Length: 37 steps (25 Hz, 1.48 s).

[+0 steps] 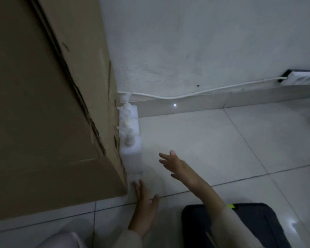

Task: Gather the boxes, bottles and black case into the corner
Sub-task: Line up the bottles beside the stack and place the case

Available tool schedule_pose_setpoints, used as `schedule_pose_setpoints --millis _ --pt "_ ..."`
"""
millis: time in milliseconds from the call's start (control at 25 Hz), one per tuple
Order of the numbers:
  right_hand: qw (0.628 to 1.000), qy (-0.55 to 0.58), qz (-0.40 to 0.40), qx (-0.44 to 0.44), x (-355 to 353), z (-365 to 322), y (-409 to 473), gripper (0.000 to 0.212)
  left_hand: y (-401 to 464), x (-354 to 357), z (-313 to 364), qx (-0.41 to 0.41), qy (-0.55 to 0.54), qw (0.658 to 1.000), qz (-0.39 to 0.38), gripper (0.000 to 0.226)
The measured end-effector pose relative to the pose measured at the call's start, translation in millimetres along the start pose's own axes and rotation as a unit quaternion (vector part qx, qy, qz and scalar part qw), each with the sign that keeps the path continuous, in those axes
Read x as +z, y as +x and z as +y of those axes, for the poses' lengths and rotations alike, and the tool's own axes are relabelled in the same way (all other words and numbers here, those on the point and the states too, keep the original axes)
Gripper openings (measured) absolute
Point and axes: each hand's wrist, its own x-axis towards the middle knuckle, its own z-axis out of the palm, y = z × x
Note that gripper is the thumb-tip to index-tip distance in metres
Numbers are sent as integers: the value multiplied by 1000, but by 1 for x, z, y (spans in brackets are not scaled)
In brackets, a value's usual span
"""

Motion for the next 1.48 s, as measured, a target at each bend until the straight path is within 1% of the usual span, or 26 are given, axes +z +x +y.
schedule_pose_setpoints --millis 80,120,160,200,240,280,320,360,400,480,560,640,680,800,880,1000,1080,1120,1160,1200,1240,1280,1320,1400,1440,1480 --pt "997 -9 68 -34 -29 19 -38 41 -18 15 0 -17 -37 998 -49 68" --pt "991 -21 120 -53 -44 29 -57 34 -28 24 1 -14 -49 996 -72 72" --pt "981 -38 176 -68 -58 39 -75 28 -37 34 1 -5 -56 994 -97 86" --pt "968 -61 232 -71 -71 52 -93 26 -47 44 1 7 -59 989 -136 106" --pt "955 -86 279 -56 -82 66 -108 28 -53 54 0 20 -46 983 -176 123" --pt "942 -116 315 -22 -92 82 -123 31 -60 64 -1 32 -14 977 -209 133" --pt "929 -152 336 20 -99 97 -136 35 -65 70 -2 51 21 973 -226 136" --pt "919 -184 343 62 -103 111 -146 40 -67 75 -2 69 50 970 -227 135" --pt "914 -196 342 99 -104 122 -155 47 -69 77 0 83 53 973 -210 132" --pt "913 -153 346 150 -103 135 -166 63 -68 80 -3 77 28 983 -164 134" --pt "909 -109 354 193 -103 136 -170 69 -65 81 -8 40 13 993 -113 131" --pt "903 -99 352 226 -106 135 -168 64 -62 85 -9 2 22 997 -70 120" --pt "899 -104 355 234 -107 133 -166 60 -60 88 -8 -11 23 998 -61 111" --pt "892 -109 369 237 -109 128 -157 54 -52 99 3 -17 -1 999 -33 69" --pt "897 -94 373 220 -109 122 -151 51 -37 98 14 -4 -26 1000 -11 63" --pt "913 -49 367 174 -109 117 -142 46 -7 85 36 10 -40 999 0 65" --pt "917 -15 371 144 -106 122 -139 51 3 75 42 17 -19 1000 -10 69" --pt "917 0 377 131 -104 125 -137 52 1 70 45 26 -14 999 -22 75" --pt "915 14 385 119 -102 129 -136 52 -6 66 43 41 -3 998 -39 86" --pt "913 31 392 112 -100 133 -134 52 -16 64 38 69 23 995 -64 101" --pt "911 41 396 107 -99 137 -132 52 -27 62 33 100 71 988 -94 115" --pt "911 45 396 106 -99 139 -131 53 -34 59 29 125 120 977 -123 123" --pt "913 43 393 103 -100 139 -129 53 -35 57 27 144 161 967 -136 126" --pt "913 52 395 90 -103 139 -124 54 -19 52 29 151 219 952 -154 126" --pt "911 67 399 80 -102 139 -120 55 -8 48 32 158 245 944 -153 126" --pt "909 90 402 66 -99 138 -115 56 5 44 33 175 271 937 -131 126"
